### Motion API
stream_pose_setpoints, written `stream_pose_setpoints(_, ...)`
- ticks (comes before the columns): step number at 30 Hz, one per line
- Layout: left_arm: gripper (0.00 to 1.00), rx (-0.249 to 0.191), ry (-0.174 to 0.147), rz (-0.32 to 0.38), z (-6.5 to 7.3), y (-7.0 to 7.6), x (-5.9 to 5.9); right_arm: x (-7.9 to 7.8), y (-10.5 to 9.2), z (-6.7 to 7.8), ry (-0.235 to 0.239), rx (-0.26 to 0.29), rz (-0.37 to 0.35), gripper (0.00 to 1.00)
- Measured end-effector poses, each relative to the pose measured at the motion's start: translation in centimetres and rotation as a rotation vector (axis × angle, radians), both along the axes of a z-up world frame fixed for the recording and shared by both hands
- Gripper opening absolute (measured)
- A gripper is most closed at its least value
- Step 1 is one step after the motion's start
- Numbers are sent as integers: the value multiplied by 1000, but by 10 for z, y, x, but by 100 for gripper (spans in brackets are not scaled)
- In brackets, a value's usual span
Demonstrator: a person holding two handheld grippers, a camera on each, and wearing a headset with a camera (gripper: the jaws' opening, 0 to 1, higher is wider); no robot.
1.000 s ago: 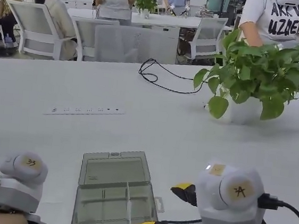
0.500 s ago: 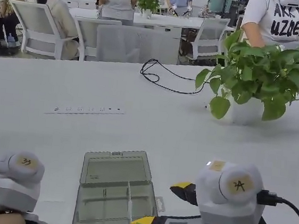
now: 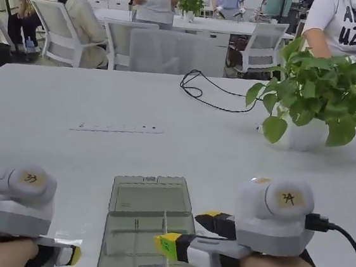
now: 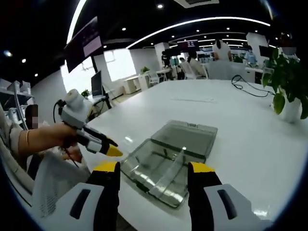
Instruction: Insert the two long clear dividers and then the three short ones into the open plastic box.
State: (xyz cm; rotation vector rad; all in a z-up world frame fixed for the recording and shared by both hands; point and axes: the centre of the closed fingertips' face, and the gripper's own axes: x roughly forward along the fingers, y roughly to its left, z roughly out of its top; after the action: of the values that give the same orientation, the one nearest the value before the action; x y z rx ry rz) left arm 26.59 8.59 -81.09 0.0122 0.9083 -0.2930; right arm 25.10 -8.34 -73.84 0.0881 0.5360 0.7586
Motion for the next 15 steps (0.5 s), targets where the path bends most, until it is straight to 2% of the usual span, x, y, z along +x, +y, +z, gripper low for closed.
stream_pose_setpoints(4, 30, -25, -65, -39, 12, -6, 2, 5, 13, 5, 57, 110, -22, 52)
stream_pose_setpoints(6, 30, -45, -74, -51, 14, -10, 1, 7, 20, 8, 75, 154, -34, 50)
stream_pose_setpoints(7, 30, -56, -89, -57, 17, -11, 2, 9, 23, 10, 86, 180, -41, 49)
stream_pose_setpoints(9, 30, -66, -119, -67, 22, -14, 2, 11, 29, 12, 98, 209, -46, 47)
stream_pose_setpoints(10, 30, -73, -124, -71, 23, -15, 2, 11, 31, 12, 101, 216, -47, 46)
stream_pose_setpoints(15, 30, -126, -193, -105, 39, -26, 3, 12, 44, 13, 110, 246, -43, 43)
